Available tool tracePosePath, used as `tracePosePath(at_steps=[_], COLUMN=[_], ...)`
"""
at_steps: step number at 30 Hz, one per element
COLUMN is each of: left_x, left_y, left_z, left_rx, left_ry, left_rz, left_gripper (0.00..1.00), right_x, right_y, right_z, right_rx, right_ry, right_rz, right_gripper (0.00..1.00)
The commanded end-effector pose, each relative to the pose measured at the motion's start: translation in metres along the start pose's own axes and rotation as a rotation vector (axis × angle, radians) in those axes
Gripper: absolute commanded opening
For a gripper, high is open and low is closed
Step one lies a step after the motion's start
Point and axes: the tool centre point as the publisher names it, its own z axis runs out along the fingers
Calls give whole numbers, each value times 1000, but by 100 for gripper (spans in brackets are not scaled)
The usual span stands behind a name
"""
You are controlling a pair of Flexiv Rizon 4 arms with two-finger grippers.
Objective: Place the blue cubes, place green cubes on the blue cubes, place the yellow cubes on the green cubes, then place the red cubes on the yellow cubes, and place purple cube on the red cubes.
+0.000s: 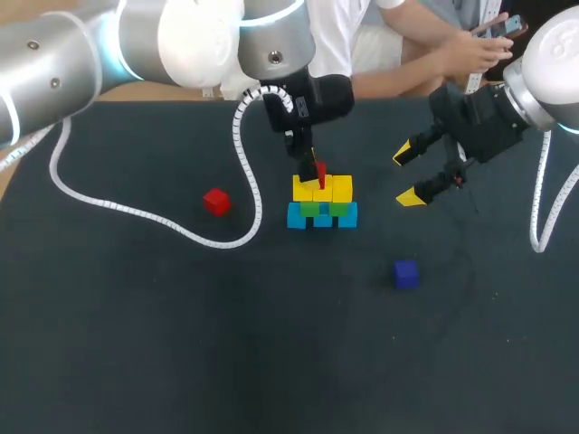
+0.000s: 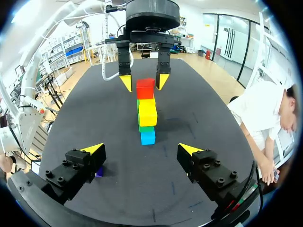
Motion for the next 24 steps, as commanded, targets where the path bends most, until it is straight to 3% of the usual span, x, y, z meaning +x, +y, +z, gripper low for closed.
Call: tracePosePath(at_steps=[1, 16, 24], left_x=[3, 19, 33], left_y=[-3, -15, -25], left_z=[-2, -13, -28], left_rx=[-9, -69, -142], left_ry=[-6, -98, -141], left_rz=[-6, -71, -97], left_gripper=[100, 100, 100], right_x=[0, 0, 0], right_y=[0, 0, 0], right_z=[0, 0, 0], right_rx=[1, 1, 1], right_ry=[-1, -1, -1], right_rz=[-1, -1, -1], right_gripper=[100, 100, 100])
